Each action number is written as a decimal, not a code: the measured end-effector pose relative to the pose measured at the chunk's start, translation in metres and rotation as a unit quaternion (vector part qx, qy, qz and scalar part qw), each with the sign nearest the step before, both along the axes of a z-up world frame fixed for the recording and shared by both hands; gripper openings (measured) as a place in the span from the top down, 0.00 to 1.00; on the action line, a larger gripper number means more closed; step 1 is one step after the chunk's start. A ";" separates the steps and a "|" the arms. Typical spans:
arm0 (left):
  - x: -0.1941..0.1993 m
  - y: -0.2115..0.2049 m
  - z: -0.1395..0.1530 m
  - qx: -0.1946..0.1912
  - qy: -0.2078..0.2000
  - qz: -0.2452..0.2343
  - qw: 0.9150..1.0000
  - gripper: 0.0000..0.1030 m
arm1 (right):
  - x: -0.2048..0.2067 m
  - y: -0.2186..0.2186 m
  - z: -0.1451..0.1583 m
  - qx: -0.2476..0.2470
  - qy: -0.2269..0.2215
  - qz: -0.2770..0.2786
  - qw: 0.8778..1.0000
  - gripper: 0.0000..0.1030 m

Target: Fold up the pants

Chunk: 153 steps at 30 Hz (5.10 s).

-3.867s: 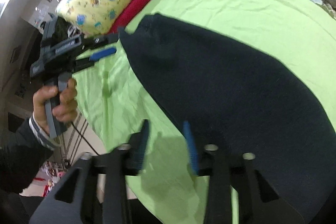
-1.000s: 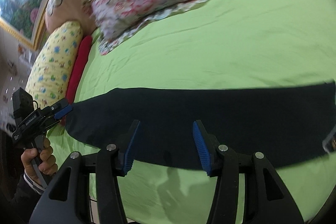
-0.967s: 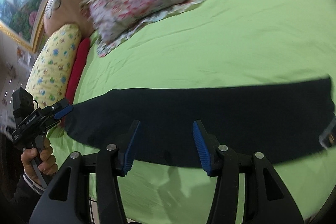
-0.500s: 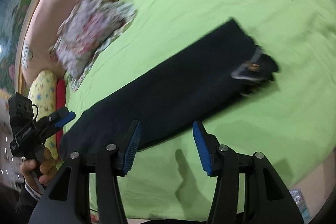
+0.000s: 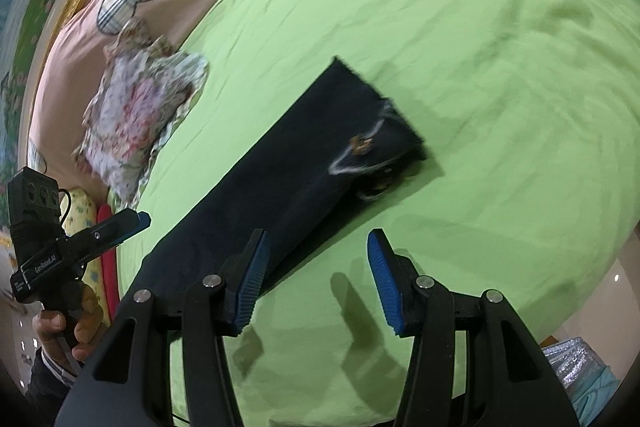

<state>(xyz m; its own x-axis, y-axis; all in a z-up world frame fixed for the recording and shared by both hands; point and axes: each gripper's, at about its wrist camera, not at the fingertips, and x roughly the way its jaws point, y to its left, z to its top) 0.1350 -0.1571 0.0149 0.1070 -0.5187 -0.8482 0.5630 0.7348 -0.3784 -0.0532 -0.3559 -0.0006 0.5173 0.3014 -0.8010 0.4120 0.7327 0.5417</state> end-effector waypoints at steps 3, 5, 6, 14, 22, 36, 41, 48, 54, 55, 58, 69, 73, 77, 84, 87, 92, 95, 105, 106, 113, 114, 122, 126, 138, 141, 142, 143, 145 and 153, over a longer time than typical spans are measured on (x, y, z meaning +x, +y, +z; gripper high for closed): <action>0.004 -0.019 -0.006 0.013 0.002 -0.027 1.000 0.30 | 0.001 -0.011 -0.006 0.010 0.002 -0.020 1.000 0.49; 0.008 -0.030 -0.010 0.021 0.005 -0.043 0.999 0.30 | 0.003 -0.018 -0.010 0.016 0.004 -0.031 0.999 0.49; 0.010 -0.038 -0.013 0.025 0.008 -0.053 0.998 0.30 | 0.005 -0.020 -0.011 0.018 0.004 -0.034 0.999 0.49; 0.034 -0.095 -0.036 0.044 0.032 -0.117 0.992 0.29 | 0.019 -0.036 -0.025 0.047 0.003 -0.057 0.997 0.49; 0.046 -0.145 -0.061 0.042 0.047 -0.159 0.985 0.39 | 0.021 -0.042 -0.036 0.056 0.004 -0.064 0.996 0.69; 0.044 -0.176 -0.075 0.035 0.081 -0.220 0.971 0.85 | 0.013 -0.043 -0.039 0.077 -0.020 -0.061 0.995 0.83; 0.047 -0.161 -0.054 0.004 0.072 -0.216 0.974 0.88 | 0.011 -0.038 -0.022 0.082 -0.053 -0.049 0.994 0.85; 0.051 -0.111 -0.011 -0.043 0.057 -0.190 0.979 0.88 | 0.018 -0.017 0.014 0.101 -0.113 0.001 0.988 0.86; 0.045 -0.052 0.024 -0.079 0.036 -0.155 0.984 0.88 | 0.031 0.026 0.045 0.121 -0.149 0.074 0.979 0.86; 0.044 -0.041 0.028 -0.081 0.032 -0.148 0.985 0.88 | 0.033 0.035 0.048 0.122 -0.152 0.089 0.977 0.86; 0.041 -0.016 0.035 -0.088 0.026 -0.127 0.988 0.88 | 0.039 0.058 0.054 0.127 -0.153 0.121 0.973 0.86; 0.026 0.046 0.016 -0.089 0.029 -0.055 0.994 0.88 | 0.053 0.123 0.044 0.132 -0.114 0.209 0.962 0.86; 0.025 0.064 -0.003 -0.085 0.039 -0.027 0.995 0.88 | 0.061 0.135 0.031 0.142 -0.093 0.231 0.958 0.86; 0.024 0.082 -0.022 -0.075 0.055 0.003 0.996 0.91 | 0.069 0.150 0.016 0.137 -0.071 0.256 0.954 0.86; 0.016 0.107 -0.049 -0.053 0.071 0.040 0.995 0.91 | 0.075 0.173 -0.007 0.131 -0.040 0.294 0.946 0.86; 0.013 0.115 -0.056 -0.045 0.075 0.060 0.994 0.91 | 0.078 0.179 -0.014 0.121 -0.027 0.303 0.945 0.84; 0.004 0.146 -0.066 -0.052 0.085 0.109 0.989 0.91 | 0.081 0.187 -0.033 0.129 0.006 0.313 0.941 0.77; -0.002 0.160 -0.066 -0.054 0.083 0.129 0.987 0.90 | 0.081 0.192 -0.041 0.125 0.016 0.319 0.939 0.77; -0.029 0.208 -0.060 -0.080 0.080 0.219 0.969 0.83 | 0.088 0.211 -0.017 0.133 -0.006 0.343 0.930 0.51; -0.032 0.214 -0.058 -0.086 0.080 0.232 0.966 0.77 | 0.090 0.213 -0.012 0.132 -0.011 0.347 0.928 0.51; -0.064 0.253 -0.052 -0.128 0.079 0.332 0.931 0.55 | 0.105 0.230 0.003 0.128 -0.026 0.359 0.924 0.51; -0.068 0.258 -0.053 -0.132 0.083 0.341 0.927 0.54 | 0.108 0.233 0.004 0.127 -0.027 0.362 0.923 0.51; -0.110 0.319 -0.056 -0.147 0.079 0.444 0.880 0.41 | 0.118 0.259 0.011 0.104 -0.019 0.398 0.911 0.35; -0.136 0.345 -0.058 -0.160 0.079 0.485 0.856 0.38 | 0.121 0.281 0.016 0.094 -0.027 0.428 0.898 0.34; -0.176 0.399 -0.067 -0.172 0.079 0.571 0.799 0.32 | 0.140 0.351 0.023 0.084 -0.023 0.502 0.861 0.34; -0.179 0.412 -0.067 -0.179 0.076 0.588 0.786 0.32 | 0.147 0.369 0.021 0.082 -0.013 0.516 0.852 0.34; -0.180 0.417 -0.067 -0.179 0.075 0.593 0.782 0.31 | 0.149 0.375 0.020 0.081 -0.012 0.520 0.850 0.34; -0.179 0.420 -0.067 -0.179 0.074 0.597 0.779 0.31 | 0.150 0.380 0.020 0.081 -0.012 0.524 0.848 0.34; -0.179 0.427 -0.067 -0.183 0.073 0.604 0.772 0.31 | 0.153 0.391 0.020 0.082 -0.012 0.533 0.842 0.34; -0.178 0.448 -0.075 -0.185 0.078 0.631 0.749 0.30 | 0.164 0.431 0.020 0.074 -0.009 0.571 0.818 0.34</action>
